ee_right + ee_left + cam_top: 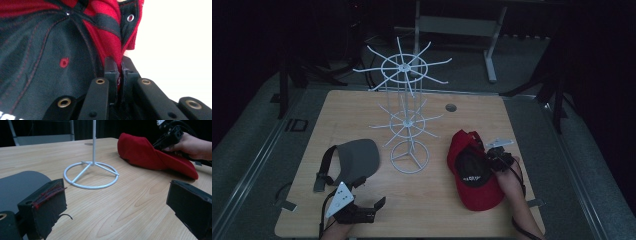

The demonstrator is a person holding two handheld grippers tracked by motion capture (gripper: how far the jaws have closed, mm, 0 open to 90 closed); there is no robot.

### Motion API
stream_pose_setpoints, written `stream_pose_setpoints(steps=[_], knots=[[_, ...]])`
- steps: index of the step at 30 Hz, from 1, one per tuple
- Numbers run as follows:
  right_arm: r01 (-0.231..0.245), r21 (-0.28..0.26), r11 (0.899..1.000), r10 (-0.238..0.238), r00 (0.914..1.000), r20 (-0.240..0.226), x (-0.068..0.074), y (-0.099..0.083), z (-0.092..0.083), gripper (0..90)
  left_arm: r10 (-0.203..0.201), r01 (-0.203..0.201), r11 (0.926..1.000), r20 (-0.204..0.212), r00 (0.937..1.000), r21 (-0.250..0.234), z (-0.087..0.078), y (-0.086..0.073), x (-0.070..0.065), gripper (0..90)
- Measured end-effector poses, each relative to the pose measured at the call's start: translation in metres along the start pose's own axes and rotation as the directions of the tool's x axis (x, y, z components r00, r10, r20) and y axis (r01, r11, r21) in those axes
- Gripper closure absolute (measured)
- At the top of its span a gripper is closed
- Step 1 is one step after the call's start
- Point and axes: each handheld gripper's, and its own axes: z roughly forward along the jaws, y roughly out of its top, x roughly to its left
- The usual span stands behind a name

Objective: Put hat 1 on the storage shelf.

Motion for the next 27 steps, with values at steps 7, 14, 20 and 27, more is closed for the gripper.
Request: stream_pose_setpoints(steps=[7,14,20,27], knots=[[-0.092,-0.097,0.991,0.088,0.9951,-0.045,-0.005,-0.001,-0.020,85.8,-0.002,0.002,1.0000,-0.003,1.0000,0.002,0.000,0.000,0.001,3.1],[-0.194,-0.205,0.959,0.170,0.9768,-0.130,-0.008,0.000,-0.048,85.8,0.011,-0.011,0.9998,-0.022,0.9997,0.015,0.000,0.001,0.001,3.1],[-0.205,-0.295,0.933,0.174,0.9763,-0.129,-0.009,0.001,-0.075,85.8,0.069,-0.068,0.9974,-0.044,0.9966,0.024,0.001,0.002,-0.004,3.1],[-0.216,-0.374,0.902,0.175,0.9743,-0.142,-0.010,0.007,-0.104,85.8,0.034,-0.033,0.9992,0.069,0.9971,-0.021,-0.001,0.003,-0.005,3.1]])
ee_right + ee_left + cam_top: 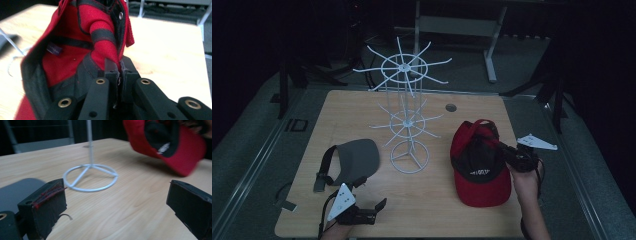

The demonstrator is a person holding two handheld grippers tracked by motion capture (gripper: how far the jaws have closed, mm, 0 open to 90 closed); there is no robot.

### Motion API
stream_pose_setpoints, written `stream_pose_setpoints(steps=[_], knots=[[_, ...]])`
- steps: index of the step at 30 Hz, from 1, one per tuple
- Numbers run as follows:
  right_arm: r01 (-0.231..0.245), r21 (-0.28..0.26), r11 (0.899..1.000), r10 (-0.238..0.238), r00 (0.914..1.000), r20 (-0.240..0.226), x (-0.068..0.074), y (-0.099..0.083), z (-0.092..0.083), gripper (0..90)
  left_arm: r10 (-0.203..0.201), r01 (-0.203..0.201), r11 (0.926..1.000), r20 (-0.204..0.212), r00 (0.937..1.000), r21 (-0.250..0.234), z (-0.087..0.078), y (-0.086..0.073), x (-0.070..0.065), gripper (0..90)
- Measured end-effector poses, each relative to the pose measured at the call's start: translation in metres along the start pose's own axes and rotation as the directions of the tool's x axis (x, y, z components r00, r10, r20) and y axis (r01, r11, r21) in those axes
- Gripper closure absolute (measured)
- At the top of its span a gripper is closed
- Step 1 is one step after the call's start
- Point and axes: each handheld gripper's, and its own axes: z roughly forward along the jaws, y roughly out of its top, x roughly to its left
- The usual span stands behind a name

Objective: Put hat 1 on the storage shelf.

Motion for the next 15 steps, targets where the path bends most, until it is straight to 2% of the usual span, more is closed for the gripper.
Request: stream_pose_setpoints(steps=[2,4,6,7,9,11,13,15], knots=[[0.007,-0.028,1.000,-0.008,0.9999,-0.010,0.004,0.009,-0.010,85.8,0.003,-0.004,0.9999,0.033,0.9995,0.013,0.002,0.000,-0.002,3.1],[0.017,-0.036,0.999,-0.017,0.9998,-0.010,0.006,0.012,-0.014,85.8,0.028,-0.030,0.9992,0.040,0.9988,0.027,0.003,0.000,-0.005,3.1],[0.015,-0.076,0.997,-0.017,0.9996,-0.024,0.010,0.020,-0.026,85.8,0.042,-0.043,0.9986,0.048,0.9980,0.029,0.005,0.000,-0.008,3.1],[0.015,-0.076,0.997,-0.017,0.9996,-0.024,0.010,0.020,-0.026,85.8,0.037,-0.038,0.9989,0.050,0.9981,0.028,0.006,0.000,-0.008,3.1],[0.018,-0.107,0.994,-0.021,0.9994,-0.027,0.013,0.027,-0.036,85.8,0.013,-0.014,0.9996,0.049,0.9987,0.026,0.006,0.001,-0.007,3.1],[0.023,-0.124,0.992,-0.027,0.9993,-0.026,0.015,0.031,-0.043,85.7,-0.032,0.031,0.9993,0.051,0.9982,0.022,0.006,0.003,-0.005,3.1],[0.021,-0.128,0.991,-0.024,0.9994,-0.025,0.016,0.033,-0.045,85.7,-0.040,0.039,0.9988,0.047,0.9981,0.029,0.006,0.005,-0.004,3.1],[0.020,-0.135,0.991,-0.024,0.9994,-0.026,0.017,0.037,-0.050,85.7,-0.058,0.056,0.9981,0.076,0.9954,0.024,0.006,0.008,-0.003,3.1]])
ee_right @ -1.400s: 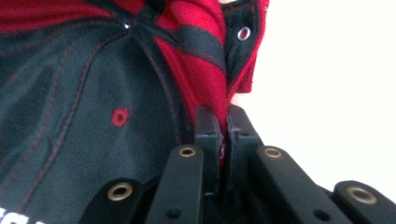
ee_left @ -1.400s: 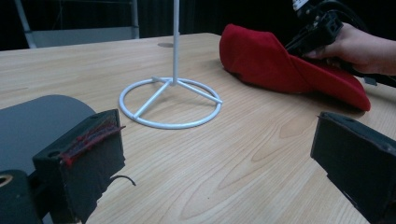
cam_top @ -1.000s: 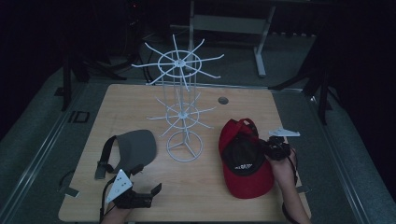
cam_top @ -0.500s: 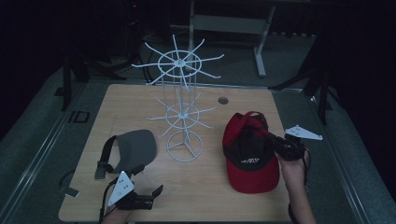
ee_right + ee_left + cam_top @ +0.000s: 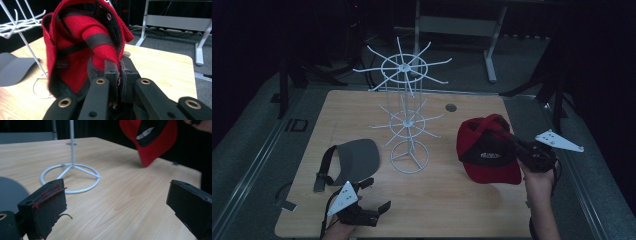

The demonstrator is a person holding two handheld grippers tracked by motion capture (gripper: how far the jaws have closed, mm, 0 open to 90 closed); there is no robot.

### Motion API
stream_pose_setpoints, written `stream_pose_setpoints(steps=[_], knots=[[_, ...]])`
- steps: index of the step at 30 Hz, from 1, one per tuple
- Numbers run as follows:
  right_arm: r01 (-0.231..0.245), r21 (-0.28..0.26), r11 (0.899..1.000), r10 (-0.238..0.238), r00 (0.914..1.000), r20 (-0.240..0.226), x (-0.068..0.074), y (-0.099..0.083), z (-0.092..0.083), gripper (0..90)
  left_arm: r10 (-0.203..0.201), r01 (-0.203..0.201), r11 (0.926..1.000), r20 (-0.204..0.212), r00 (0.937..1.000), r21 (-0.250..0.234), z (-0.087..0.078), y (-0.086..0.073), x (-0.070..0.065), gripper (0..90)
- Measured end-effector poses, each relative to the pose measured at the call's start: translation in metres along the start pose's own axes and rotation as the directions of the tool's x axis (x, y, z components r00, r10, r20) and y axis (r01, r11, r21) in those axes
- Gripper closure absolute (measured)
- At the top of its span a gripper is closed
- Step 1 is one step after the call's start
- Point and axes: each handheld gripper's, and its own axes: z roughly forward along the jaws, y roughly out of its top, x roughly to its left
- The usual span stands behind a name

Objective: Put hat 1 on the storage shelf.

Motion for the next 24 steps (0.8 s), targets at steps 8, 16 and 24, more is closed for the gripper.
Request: stream_pose_setpoints(steps=[8,16,24], knots=[[-0.027,-0.012,1.000,0.027,0.9996,-0.004,0.001,0.004,-0.006,85.6,-0.055,0.057,0.9981,0.088,0.9946,-0.021,0.007,0.014,-0.006,3.1],[-0.006,-0.016,1.000,0.006,0.9999,0.010,0.013,0.009,-0.016,85.7,-0.079,0.081,0.9959,0.051,0.9955,-0.039,0.012,0.026,-0.006,3.2],[-0.009,-0.018,1.000,0.009,1.0000,-0.003,0.019,0.008,-0.021,85.6,-0.080,0.081,0.9967,0.116,0.9900,-0.002,0.017,0.048,-0.008,6.7]])
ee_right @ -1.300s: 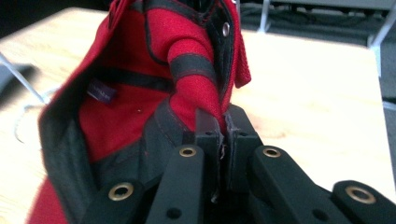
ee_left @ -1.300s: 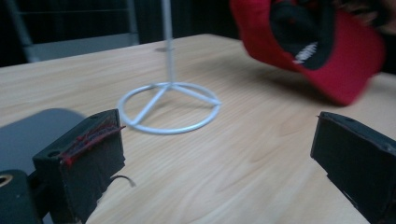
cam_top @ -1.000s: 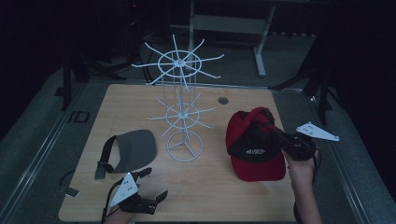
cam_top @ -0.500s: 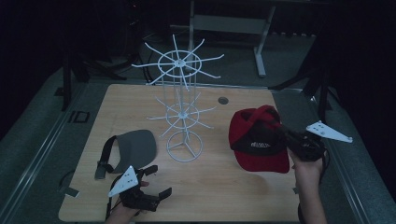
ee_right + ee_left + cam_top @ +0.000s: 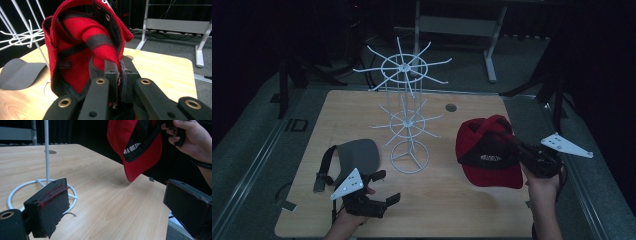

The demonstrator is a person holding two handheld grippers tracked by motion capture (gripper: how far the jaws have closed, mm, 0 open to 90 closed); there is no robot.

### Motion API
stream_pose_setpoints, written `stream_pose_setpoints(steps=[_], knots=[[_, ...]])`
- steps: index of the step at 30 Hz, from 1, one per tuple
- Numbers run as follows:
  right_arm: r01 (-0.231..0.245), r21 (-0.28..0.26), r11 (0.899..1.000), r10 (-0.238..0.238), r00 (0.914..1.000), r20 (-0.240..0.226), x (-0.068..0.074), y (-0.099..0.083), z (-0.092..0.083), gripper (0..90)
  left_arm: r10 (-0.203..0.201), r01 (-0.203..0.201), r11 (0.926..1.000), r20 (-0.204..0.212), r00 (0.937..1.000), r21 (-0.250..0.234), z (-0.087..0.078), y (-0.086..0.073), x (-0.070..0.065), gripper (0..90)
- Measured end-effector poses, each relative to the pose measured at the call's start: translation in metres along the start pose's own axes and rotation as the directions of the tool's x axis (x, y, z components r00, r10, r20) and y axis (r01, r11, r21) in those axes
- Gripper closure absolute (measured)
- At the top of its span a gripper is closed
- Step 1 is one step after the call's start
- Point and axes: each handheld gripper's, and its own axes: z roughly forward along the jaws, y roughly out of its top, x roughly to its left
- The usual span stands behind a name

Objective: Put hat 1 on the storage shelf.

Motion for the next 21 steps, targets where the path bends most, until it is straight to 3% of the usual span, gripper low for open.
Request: stream_pose_setpoints(steps=[11,14,17,21], knots=[[0.002,-0.026,1.000,-0.002,0.9999,-0.013,0.009,-0.001,-0.006,85.5,0.083,-0.083,0.9964,0.013,0.9965,0.018,0.023,0.026,-0.012,11.4],[0.003,-0.034,0.999,-0.004,0.9997,-0.023,0.013,0.002,-0.009,85.5,0.119,-0.120,0.9924,0.025,0.9925,0.026,0.035,0.039,-0.019,12.3],[0.008,-0.041,0.999,-0.009,0.9995,-0.029,0.016,0.004,-0.013,85.5,0.125,-0.126,0.9919,0.040,0.9913,0.017,0.040,0.047,-0.023,12.4],[0.007,-0.048,0.999,-0.009,0.9991,-0.041,0.019,0.006,-0.017,85.5,0.162,-0.162,0.9867,0.059,0.9851,0.004,0.048,0.061,-0.031,13.5]])
